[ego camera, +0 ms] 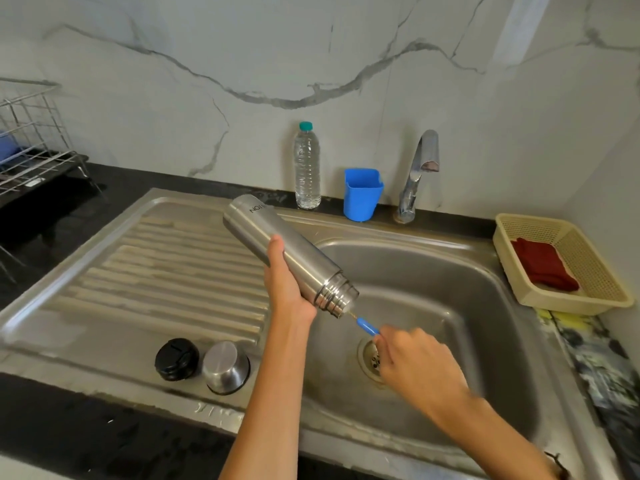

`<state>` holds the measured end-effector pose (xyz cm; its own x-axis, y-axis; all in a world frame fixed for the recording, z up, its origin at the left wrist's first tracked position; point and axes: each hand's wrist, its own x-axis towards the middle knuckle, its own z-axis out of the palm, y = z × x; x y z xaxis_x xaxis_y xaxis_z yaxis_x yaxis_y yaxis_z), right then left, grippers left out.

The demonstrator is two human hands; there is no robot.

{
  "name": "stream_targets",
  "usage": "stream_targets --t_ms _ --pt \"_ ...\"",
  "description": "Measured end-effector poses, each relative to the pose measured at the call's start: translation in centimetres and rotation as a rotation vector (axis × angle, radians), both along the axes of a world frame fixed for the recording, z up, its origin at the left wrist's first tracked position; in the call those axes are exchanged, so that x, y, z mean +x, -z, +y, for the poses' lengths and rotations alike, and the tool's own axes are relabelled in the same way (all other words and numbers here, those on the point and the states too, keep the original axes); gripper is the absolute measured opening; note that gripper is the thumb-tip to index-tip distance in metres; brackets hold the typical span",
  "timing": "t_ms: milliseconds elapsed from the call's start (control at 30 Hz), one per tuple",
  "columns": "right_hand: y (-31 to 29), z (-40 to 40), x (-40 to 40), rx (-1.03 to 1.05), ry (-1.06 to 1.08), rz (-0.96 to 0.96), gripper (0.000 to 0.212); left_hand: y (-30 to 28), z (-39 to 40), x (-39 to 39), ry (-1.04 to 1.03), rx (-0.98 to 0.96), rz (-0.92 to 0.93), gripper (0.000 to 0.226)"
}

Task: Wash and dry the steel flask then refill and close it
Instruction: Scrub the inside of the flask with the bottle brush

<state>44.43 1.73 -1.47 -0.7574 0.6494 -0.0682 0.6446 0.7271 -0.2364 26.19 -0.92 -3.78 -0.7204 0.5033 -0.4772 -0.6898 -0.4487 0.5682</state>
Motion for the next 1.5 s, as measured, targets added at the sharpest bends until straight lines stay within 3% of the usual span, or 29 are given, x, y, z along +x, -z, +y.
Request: stream_targets --t_ms 133,200,333,467,733,833,967,1133,1300,1500 --pt "1.1 -0.6 -1.3 0.255 0.004 0.024 0.015 0.0 0.4 0.4 -0.022 -0.081 0.035 0.069" --pt "2.2 -0.7 -0.5 0.315 0.013 0.048 0.030 -0.3 0.1 -0.1 -0.049 -0.099 0.030 0.061" --pt "2.5 -0.8 0.3 0.369 0.033 0.121 0.028 -1.0 -0.2 0.2 -0.099 -0.148 0.029 0.059" --pt "2.3 0.0 -0.8 0.403 0.051 0.158 0.039 -1.9 0.4 1.2 -0.064 -0.143 0.077 0.055" --pt "0.9 1.6 0.2 0.500 0.002 0.286 0.024 -3.0 0.1 1.1 -0.105 -0.102 0.010 0.059" --pt "0.8 1.7 -0.5 0.413 0.026 0.319 0.015 -3.3 0.2 1.2 -0.108 -0.094 0.015 0.059" --pt "1.7 0.7 0.1 0.199 0.137 0.230 0.024 -3.0 0.0 0.8 -0.141 -0.102 0.023 0.054" --pt "0.3 1.2 -1.1 -0.189 0.198 0.255 0.028 -2.5 0.2 1.1 -0.107 -0.085 0.034 0.051" --pt "-1.9 1.3 -0.4 -0.761 0.322 0.297 0.029 -1.9 0.3 1.0 -0.051 -0.052 0.004 0.058" --pt "-2.9 1.4 0.1 -0.834 0.280 0.241 0.031 -1.0 0.5 -0.1 -0.038 0.026 -0.032 0.068"
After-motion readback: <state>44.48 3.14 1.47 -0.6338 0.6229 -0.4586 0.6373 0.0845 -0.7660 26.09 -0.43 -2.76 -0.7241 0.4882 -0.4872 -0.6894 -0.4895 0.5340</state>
